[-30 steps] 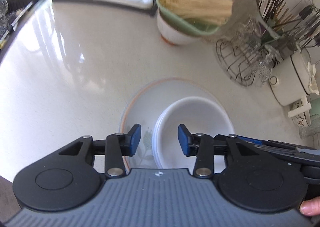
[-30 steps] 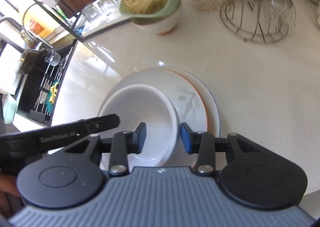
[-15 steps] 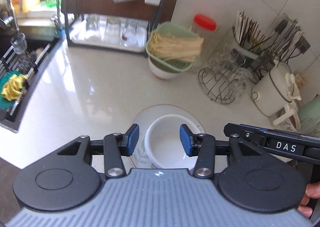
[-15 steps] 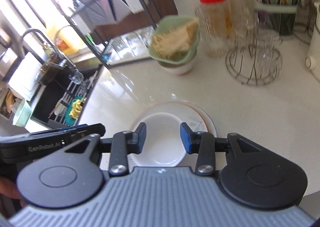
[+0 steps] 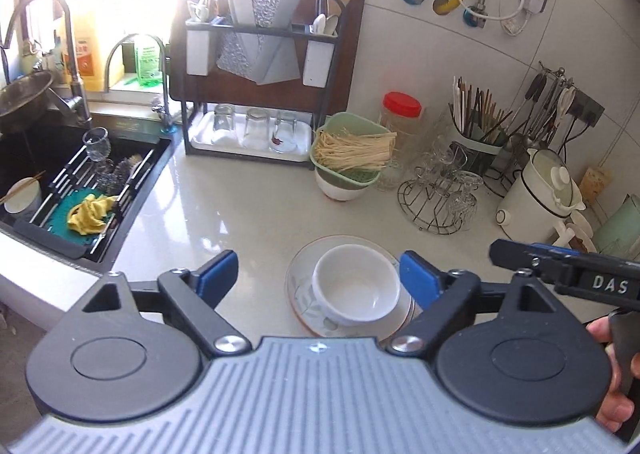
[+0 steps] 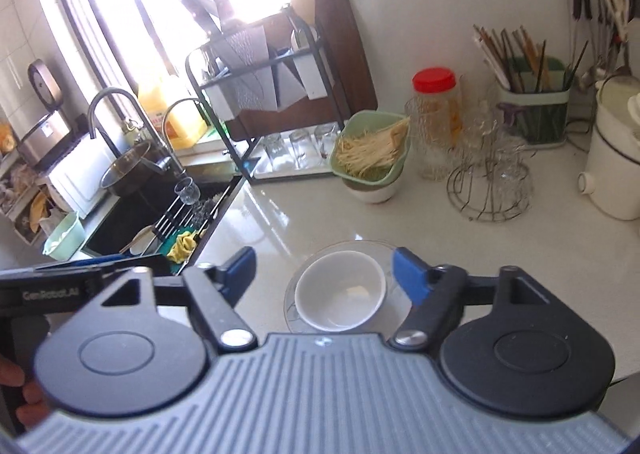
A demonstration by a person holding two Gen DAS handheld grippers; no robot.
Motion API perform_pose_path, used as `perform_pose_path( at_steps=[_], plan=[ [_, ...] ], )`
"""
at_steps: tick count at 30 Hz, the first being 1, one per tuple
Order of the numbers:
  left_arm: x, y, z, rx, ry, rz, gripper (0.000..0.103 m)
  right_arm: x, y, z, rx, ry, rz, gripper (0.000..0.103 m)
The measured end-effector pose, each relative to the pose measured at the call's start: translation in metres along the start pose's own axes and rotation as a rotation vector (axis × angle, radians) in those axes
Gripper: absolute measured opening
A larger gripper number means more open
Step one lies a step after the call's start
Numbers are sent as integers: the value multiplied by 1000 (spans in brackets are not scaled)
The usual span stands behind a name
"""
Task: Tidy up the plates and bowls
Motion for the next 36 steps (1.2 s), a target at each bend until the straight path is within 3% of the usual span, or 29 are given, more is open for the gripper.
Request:
perform_pose_path(
  at_steps=[8, 19, 32, 36],
  plan=[
    [0, -42, -45, 25, 29, 19, 100, 0, -52, -35, 97, -9, -36, 83],
    [9, -75, -92, 46, 44, 57, 101, 1, -80, -82, 112, 5, -65, 83],
    [8, -79, -101, 37, 57, 41, 101, -11, -86, -99, 124, -14, -103, 83],
    [5, -78, -102, 47, 95, 70, 101, -19, -88, -98, 159, -28, -94, 83]
  ],
)
Point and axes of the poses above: each gripper's, at about its wrist camera, not at the fingertips, and y roughly the way its jaws point, x to its right, z to its top, the point moved 5 cm from there along y, roughly the way its jaws point
